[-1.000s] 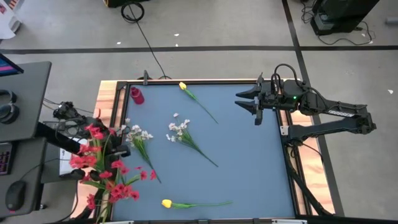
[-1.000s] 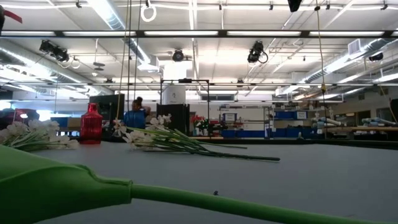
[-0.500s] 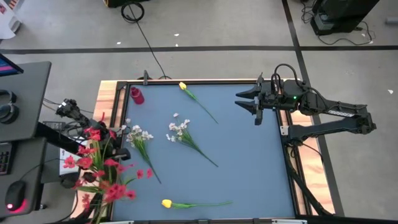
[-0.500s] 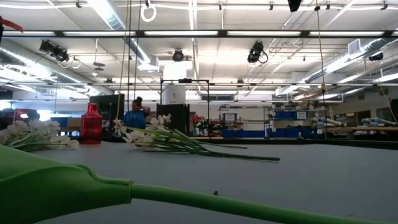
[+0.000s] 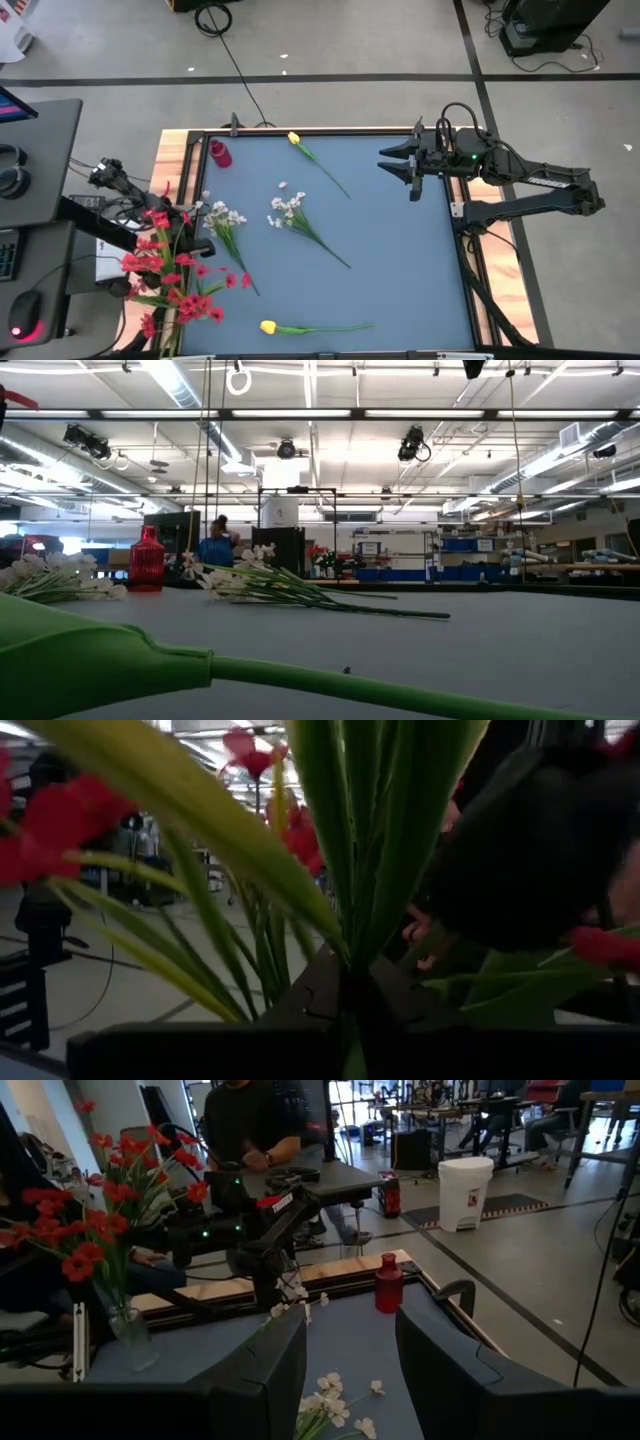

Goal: Sort flowers into vase by color
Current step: Put the red flowers into the transparent vase

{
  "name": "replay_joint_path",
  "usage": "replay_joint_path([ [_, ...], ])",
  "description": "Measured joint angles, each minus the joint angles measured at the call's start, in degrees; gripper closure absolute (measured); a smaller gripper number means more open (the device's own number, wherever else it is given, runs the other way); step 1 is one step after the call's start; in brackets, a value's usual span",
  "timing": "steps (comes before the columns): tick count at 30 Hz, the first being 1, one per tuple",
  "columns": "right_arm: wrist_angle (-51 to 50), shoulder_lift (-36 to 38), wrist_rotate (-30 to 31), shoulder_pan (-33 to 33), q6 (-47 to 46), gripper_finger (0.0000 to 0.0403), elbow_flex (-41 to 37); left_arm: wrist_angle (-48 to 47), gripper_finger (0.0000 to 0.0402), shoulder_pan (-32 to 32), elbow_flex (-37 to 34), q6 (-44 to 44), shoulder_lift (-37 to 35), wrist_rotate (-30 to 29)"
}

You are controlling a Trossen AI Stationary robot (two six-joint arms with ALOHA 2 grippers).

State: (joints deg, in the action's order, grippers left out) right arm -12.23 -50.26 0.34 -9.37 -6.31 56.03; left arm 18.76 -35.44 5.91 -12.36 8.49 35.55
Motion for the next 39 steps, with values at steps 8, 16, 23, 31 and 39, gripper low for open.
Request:
replay_joint_path([
  [8,0.0,0.02,0.02,0.01,0.01,0.0239,0.0,-0.02,0.0379,0.0,0.0,0.62,4.26,0.02],
  [16,0.04,0.02,0.01,0.01,0.01,0.0239,0.0,-0.07,0.0379,-0.26,0.0,1.51,8.13,0.04],
  [23,0.03,0.02,0.0,0.01,0.01,0.0239,0.0,-0.27,0.0375,-1.69,0.0,1.22,11.17,0.0],
  [31,0.04,0.02,0.0,0.01,0.01,0.0239,0.0,-0.3,0.0347,-2.58,0.0,1.17,15.81,0.03],
  [39,0.09,0.02,0.01,0.02,0.01,0.0239,0.0,1.68,0.0305,-2.73,0.85,-2.65,17.07,0.02],
])
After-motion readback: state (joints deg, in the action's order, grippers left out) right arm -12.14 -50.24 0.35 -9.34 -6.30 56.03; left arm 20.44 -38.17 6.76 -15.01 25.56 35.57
